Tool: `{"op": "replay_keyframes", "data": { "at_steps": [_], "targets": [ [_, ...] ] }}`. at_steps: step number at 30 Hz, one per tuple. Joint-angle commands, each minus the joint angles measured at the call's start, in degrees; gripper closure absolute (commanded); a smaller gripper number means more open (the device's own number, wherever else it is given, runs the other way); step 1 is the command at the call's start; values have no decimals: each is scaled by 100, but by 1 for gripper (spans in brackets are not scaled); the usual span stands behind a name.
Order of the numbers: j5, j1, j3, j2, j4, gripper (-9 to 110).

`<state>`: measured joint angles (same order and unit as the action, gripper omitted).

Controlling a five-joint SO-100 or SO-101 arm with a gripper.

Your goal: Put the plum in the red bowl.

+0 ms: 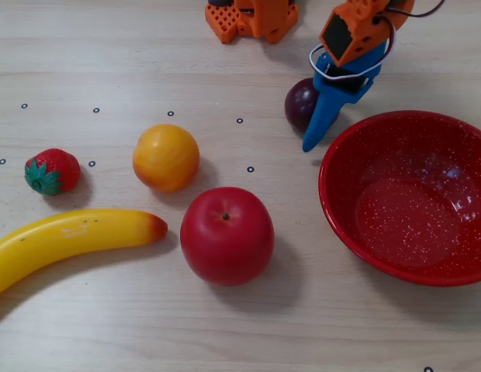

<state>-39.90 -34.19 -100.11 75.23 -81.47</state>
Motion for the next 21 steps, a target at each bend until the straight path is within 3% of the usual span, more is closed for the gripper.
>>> {"op": "replay_keyframes", "data": {
  "at_steps": [1,21],
  "targets": [
    [229,281,387,185,-132,50],
    [352,439,334,176,-360,53]
  ]
}}
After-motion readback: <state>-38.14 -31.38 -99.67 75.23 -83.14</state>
